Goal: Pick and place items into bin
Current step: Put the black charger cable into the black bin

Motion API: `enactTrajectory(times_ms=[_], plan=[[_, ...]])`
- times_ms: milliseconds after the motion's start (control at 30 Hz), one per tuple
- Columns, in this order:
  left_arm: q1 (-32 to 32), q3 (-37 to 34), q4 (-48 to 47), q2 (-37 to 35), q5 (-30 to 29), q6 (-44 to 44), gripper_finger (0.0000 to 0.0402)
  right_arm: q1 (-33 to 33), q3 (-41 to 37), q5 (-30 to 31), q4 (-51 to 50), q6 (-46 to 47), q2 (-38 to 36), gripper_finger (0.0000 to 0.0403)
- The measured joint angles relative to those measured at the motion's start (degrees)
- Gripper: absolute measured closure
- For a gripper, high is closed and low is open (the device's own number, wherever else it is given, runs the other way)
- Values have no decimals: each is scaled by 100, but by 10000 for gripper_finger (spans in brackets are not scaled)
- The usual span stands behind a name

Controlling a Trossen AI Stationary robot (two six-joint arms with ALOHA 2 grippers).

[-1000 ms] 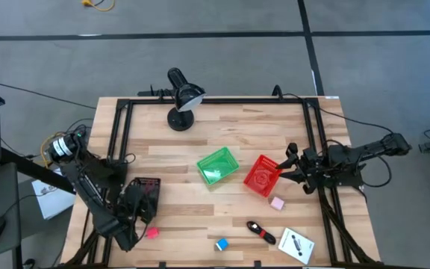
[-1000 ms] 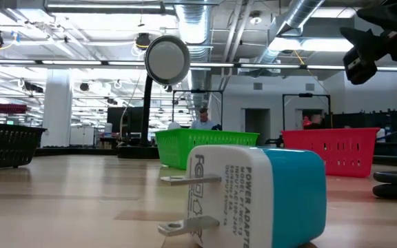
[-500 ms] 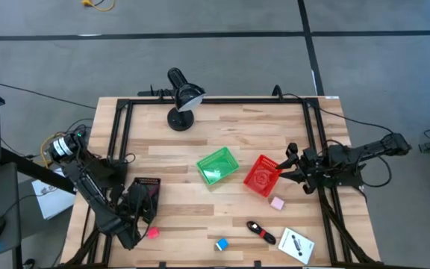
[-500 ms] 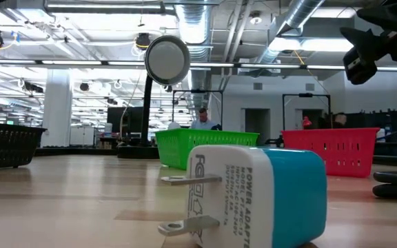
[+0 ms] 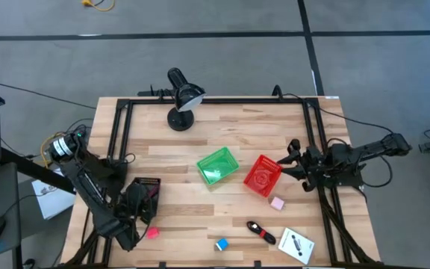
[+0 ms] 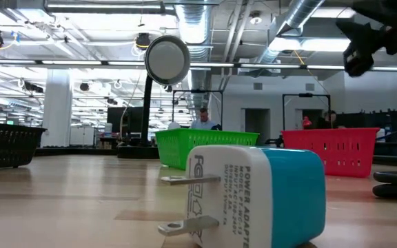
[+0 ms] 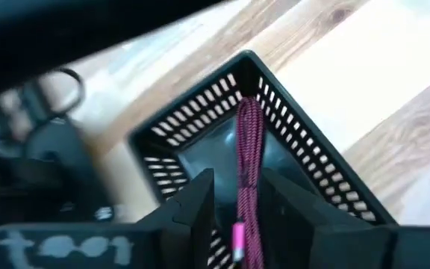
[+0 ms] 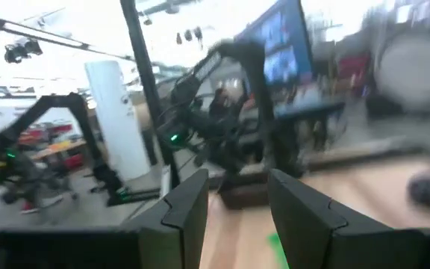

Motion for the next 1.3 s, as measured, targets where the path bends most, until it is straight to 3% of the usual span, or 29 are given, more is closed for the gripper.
enactTrajectory(times_ms=[133, 267, 333, 500, 633, 800, 867, 933, 1167, 1300], plan=[[-2, 606, -627, -13, -163, 109, 306, 4, 367, 34, 351, -294, 11, 269], [-2, 818, -562, -120, -961, 642, 306, 95, 1225, 26, -435, -569, 324, 269], [37, 838, -569, -115, -1260, 659, 306, 225, 1758, 55, -787, -937, 695, 269], [175, 834, -585, -116, -1279, 975, 306, 727, 3196, 184, -1539, -1046, 2375, 269], [208, 834, -586, -114, -1217, 1015, 306, 1123, 4463, 216, -3160, -50, 4090, 269], [215, 834, -590, -114, -1217, 1083, 306, 1528, 6200, 108, -6753, 1851, 5862, 271], [214, 834, -588, -114, -1217, 1092, 306, 1670, 6694, -187, -7939, 2901, 6468, 276], [211, 834, -590, -114, -1216, 1095, 306, 1777, 6991, -692, -8515, 3659, 6956, 280], [208, 834, -588, -114, -1217, 1273, 306, 1888, 7068, -1674, -8057, 4465, 8446, 270], [208, 834, -588, -114, -1217, 1431, 306, 1764, 7068, -2507, -8021, 3893, 9213, 257]])
